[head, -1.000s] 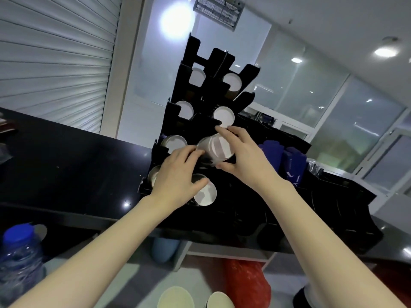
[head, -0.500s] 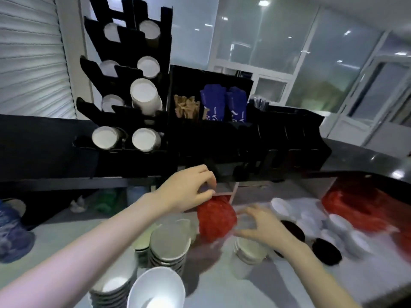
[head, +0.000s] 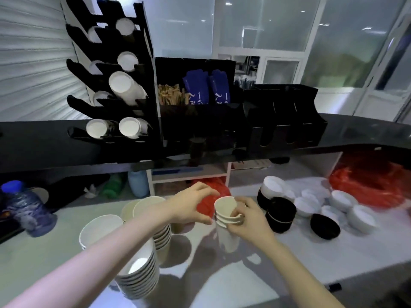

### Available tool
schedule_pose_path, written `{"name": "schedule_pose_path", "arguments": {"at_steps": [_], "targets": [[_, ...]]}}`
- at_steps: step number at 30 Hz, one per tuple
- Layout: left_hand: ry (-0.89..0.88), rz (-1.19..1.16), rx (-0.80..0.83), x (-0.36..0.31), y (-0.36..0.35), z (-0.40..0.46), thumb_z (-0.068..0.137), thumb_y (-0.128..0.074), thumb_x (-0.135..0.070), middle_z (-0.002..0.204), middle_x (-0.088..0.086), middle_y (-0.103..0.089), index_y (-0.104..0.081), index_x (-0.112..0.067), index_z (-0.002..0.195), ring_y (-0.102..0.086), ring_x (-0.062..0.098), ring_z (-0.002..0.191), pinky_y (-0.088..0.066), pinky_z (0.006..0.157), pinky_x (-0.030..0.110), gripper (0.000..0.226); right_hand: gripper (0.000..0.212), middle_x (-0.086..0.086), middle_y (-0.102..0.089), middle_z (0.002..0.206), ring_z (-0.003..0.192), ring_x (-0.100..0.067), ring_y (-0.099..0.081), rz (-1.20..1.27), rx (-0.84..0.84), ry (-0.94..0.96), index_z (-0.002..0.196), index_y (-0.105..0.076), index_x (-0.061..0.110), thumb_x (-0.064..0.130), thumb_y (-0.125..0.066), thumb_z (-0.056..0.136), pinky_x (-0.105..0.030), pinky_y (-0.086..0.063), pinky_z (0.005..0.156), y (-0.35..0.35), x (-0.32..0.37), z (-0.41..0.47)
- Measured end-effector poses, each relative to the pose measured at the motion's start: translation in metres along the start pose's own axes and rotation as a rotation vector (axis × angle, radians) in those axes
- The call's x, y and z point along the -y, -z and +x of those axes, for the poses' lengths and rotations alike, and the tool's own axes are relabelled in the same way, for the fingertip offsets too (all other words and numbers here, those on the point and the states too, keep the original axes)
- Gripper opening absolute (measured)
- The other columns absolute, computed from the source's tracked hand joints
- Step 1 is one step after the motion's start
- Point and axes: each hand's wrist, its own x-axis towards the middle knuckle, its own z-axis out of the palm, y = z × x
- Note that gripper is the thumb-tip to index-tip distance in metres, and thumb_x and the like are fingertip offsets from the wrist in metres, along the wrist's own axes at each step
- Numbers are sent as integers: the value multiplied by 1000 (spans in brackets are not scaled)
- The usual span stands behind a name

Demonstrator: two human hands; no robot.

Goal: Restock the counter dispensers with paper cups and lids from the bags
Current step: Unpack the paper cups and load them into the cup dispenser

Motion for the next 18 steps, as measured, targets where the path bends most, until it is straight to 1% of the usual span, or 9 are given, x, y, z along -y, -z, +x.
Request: {"name": "schedule_pose_path", "arguments": {"at_steps": [2,3,5,6,9,10,12,15,18], "targets": [[3,-145,-65,-4,3,-7,70,-78,-49,133,-10,-42,-44,-38,133,-45,9,118,-42,103,30,73,16,4,-51,131,118,-10,-49,128,-38,100,70,-61,23,24,-76,63,-18,-36,87,23,28,1],[-1,-225,-134,-7,7,-11,68,-80,-48,123,-10,-49,-48,-39,124,-51,9,107,-47,96,33,66,18,8,-50,131,118,-3,-48,212,-65,139,71,-63,23,22,-80,65,-14,-38,85,34,42,2],[-6,-419,-320,-15,18,-20,66,-84,-36,98,-6,-59,-52,-32,105,-58,12,85,-54,79,38,51,27,13,-46,132,118,4,-47,359,-142,193,88,-66,26,19,-83,69,-10,-41,86,53,68,5],[-3,-517,-406,-17,26,-26,67,-86,-28,93,-2,-62,-52,-26,101,-61,16,81,-55,75,39,48,38,14,-44,135,119,3,-48,422,-184,215,101,-65,28,19,-84,70,-12,-43,89,57,80,8],[58,-696,-673,-8,55,-39,75,-83,-20,99,2,-65,-55,-19,101,-66,20,95,-57,77,31,38,75,17,-40,138,124,0,-47,543,-211,236,131,-47,39,27,-86,69,-25,-43,99,56,103,17],[82,-780,-757,-3,66,-44,79,-80,-22,102,3,-66,-56,-17,102,-65,20,99,-57,79,31,34,81,19,-41,138,125,1,-46,534,-188,239,134,-42,43,31,-86,67,-28,-42,101,51,111,19],[106,-1007,-876,8,85,-52,83,-75,-30,108,7,-68,-56,-13,107,-67,23,103,-58,85,38,36,84,18,-45,135,123,-1,-47,491,-189,281,136,-41,45,35,-86,66,-32,-44,101,35,129,25],[118,-1188,-894,24,107,-63,85,-66,-34,114,10,-68,-55,-10,114,-68,23,105,-58,84,37,39,76,15,-49,128,118,-7,-52,476,-370,355,132,-47,39,24,-86,69,-35,-48,95,14,164,38],[146,-1118,-839,55,124,-74,92,-58,-41,115,0,-69,-58,-18,119,-66,15,109,-55,88,34,36,66,13,-52,126,116,-13,-54,518,-480,374,127,-50,36,19,-83,71,-43,-52,91,4,196,58]]}}
